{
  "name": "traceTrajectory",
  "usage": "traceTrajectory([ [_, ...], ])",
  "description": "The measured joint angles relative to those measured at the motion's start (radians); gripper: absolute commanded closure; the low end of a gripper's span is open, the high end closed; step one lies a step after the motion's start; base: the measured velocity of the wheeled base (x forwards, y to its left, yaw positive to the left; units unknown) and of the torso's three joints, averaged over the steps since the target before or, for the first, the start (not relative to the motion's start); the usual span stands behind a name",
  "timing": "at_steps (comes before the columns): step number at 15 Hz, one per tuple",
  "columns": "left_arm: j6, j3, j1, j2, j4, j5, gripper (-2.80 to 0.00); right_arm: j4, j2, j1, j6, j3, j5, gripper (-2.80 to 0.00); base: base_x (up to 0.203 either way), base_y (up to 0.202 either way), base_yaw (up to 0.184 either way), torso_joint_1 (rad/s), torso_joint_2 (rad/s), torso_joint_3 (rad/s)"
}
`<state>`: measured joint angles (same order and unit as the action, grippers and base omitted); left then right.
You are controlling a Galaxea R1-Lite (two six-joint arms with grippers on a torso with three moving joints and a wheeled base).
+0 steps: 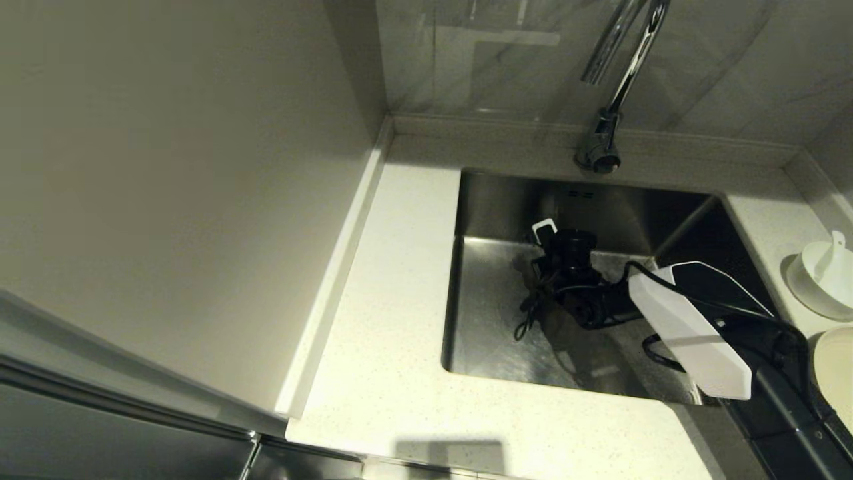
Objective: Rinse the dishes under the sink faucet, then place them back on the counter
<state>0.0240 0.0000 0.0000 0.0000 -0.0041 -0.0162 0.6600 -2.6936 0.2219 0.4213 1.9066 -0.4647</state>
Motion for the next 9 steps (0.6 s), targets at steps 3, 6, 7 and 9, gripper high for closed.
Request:
traceTrajectory([
  [3,0.0,0.0,0.0,0.0,0.0,0.0,0.0,-0.034,0.083,-0.049,-0.003,-0.03,0.0,0.0,0.0,0.0,0.0,0.0,0.0,0.0],
  [6,0.0,0.0,0.0,0.0,0.0,0.0,0.0,-0.078,0.219,-0.094,-0.005,-0.181,0.002,0.0,0.0,0.0,0.0,0.0,0.0,0.0],
  [7,0.0,0.0,0.0,0.0,0.0,0.0,0.0,-0.103,0.275,-0.111,-0.005,-0.238,0.003,0.0,0.0,0.0,0.0,0.0,0.0,0.0],
  [9,0.0,0.0,0.0,0.0,0.0,0.0,0.0,-0.165,0.386,-0.147,-0.005,-0.343,0.003,0.0,0.0,0.0,0.0,0.0,0.0,0.0],
])
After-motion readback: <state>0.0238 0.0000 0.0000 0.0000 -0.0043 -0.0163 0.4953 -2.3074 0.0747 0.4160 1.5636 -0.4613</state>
